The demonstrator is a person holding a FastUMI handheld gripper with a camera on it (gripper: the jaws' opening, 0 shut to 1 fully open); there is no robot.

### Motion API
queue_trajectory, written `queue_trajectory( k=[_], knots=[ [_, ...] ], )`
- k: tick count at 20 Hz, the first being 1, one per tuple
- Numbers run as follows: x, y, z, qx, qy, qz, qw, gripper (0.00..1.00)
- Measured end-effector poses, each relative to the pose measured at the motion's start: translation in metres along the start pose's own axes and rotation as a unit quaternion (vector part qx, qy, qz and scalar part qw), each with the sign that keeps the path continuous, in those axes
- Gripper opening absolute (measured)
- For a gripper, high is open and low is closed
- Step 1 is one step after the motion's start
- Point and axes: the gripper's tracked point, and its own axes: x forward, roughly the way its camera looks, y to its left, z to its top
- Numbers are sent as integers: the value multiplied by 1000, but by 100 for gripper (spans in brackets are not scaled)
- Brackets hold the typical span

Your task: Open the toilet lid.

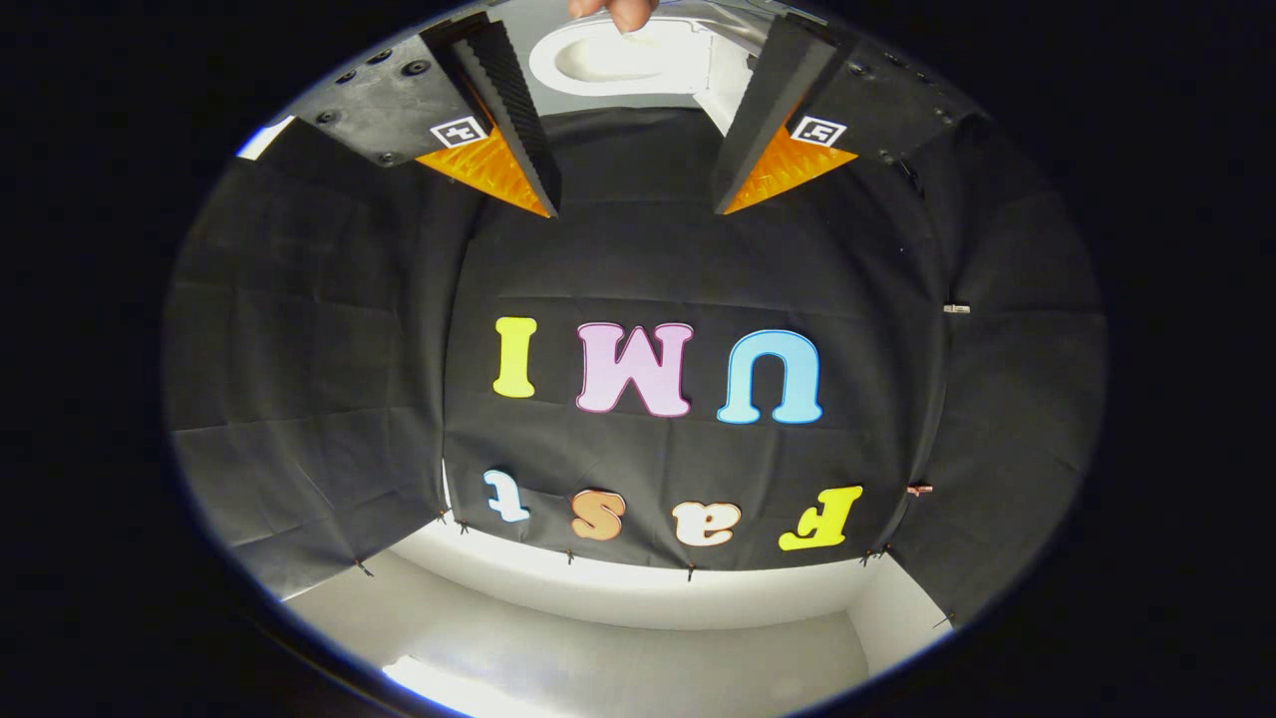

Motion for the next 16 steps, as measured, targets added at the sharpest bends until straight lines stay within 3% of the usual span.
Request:
queue_trajectory(
  k=[16],
  knots=[
    [0,6,3,2,-5,7,1000,94]
  ],
)
